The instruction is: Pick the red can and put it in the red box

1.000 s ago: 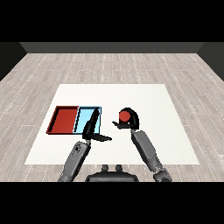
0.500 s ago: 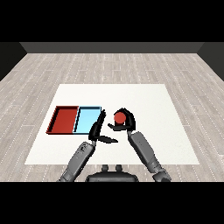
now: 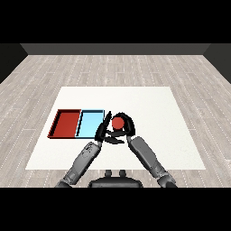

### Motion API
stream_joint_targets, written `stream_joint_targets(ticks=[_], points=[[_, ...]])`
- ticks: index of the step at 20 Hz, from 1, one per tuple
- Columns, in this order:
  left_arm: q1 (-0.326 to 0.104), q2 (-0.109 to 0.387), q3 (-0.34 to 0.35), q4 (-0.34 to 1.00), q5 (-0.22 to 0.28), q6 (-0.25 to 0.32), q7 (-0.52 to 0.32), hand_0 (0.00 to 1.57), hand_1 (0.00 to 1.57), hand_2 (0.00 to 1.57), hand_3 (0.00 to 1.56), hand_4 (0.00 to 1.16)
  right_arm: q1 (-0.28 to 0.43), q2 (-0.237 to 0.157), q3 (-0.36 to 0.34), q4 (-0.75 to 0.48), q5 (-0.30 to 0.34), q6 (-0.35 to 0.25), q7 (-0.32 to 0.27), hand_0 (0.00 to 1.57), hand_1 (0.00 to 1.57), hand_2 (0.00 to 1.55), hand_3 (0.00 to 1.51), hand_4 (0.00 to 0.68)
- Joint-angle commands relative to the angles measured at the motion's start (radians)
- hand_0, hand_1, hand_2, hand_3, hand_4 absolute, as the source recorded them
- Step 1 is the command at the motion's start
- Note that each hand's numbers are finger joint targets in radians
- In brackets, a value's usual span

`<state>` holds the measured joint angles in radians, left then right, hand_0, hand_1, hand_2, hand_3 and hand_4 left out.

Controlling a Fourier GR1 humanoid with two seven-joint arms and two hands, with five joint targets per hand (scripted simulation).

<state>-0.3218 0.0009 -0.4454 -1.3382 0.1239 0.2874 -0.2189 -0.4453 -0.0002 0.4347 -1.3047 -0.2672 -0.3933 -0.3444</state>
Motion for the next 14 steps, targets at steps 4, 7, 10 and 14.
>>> stream_joint_targets(ticks=[4,7,10,14], points=[[-0.051,-0.001,-0.039,0.013,0.013,0.052,0.018,0.0,0.0,0.0,0.0,0.0,-0.008,0.0,-0.025,-0.043,0.023,0.037,0.036,1.45,1.45,1.43,1.39,0.615],[-0.125,-0.001,0.024,0.061,0.02,-0.002,0.048,0.0,0.0,0.0,0.0,0.0,-0.012,0.0,0.035,-0.042,-0.031,-0.02,-0.002,1.44,1.44,1.43,1.38,0.609],[-0.093,-0.001,0.017,0.106,-0.006,-0.022,-0.01,0.0,0.0,0.0,0.0,0.0,-0.016,0.0,0.112,-0.011,-0.068,-0.042,-0.031,1.44,1.44,1.43,1.38,0.595],[-0.093,-0.001,-0.151,0.101,0.081,0.131,-0.051,0.0,0.0,0.0,0.0,0.0,-0.022,0.0,0.085,-0.031,-0.061,-0.034,0.0,1.45,1.45,1.45,1.4,0.555]])
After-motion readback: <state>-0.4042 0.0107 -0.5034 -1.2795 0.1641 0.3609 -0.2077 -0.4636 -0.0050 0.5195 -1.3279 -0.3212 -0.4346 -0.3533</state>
